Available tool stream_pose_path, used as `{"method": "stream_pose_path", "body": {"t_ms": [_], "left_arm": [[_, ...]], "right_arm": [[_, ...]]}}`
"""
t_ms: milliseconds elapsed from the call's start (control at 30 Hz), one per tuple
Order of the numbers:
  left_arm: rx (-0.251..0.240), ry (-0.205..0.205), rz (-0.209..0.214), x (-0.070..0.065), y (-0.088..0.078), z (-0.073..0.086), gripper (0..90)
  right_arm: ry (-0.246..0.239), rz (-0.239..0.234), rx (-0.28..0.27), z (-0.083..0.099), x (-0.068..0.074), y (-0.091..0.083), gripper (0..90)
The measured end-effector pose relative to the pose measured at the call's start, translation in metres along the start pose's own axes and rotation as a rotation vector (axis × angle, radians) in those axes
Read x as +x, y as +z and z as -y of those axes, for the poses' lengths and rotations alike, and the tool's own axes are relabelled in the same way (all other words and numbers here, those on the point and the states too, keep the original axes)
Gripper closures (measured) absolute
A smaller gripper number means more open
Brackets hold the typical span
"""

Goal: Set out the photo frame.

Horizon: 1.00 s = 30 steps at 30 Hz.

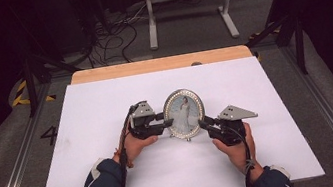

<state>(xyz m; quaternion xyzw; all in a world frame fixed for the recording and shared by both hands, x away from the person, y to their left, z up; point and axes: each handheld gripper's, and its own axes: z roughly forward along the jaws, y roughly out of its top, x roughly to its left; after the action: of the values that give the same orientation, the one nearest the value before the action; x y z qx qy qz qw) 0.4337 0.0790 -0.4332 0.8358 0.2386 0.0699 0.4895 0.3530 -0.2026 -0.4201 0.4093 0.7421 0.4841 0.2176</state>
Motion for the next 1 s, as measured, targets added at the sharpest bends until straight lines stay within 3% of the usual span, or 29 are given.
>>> {"method": "stream_pose_path", "body": {"t_ms": [600,833,1000], "left_arm": [[0.032,0.046,-0.082,-0.016,-0.010,0.005,65.0],[0.026,0.039,-0.062,-0.018,-0.013,0.006,66.9],[0.037,0.054,-0.071,-0.021,-0.015,0.007,66.9]], "right_arm": [[-0.006,0.005,0.006,-0.005,-0.004,0.010,73.4],[-0.016,0.000,0.016,-0.007,-0.006,0.011,72.7],[-0.023,-0.005,0.020,-0.008,-0.007,0.011,72.6]]}}
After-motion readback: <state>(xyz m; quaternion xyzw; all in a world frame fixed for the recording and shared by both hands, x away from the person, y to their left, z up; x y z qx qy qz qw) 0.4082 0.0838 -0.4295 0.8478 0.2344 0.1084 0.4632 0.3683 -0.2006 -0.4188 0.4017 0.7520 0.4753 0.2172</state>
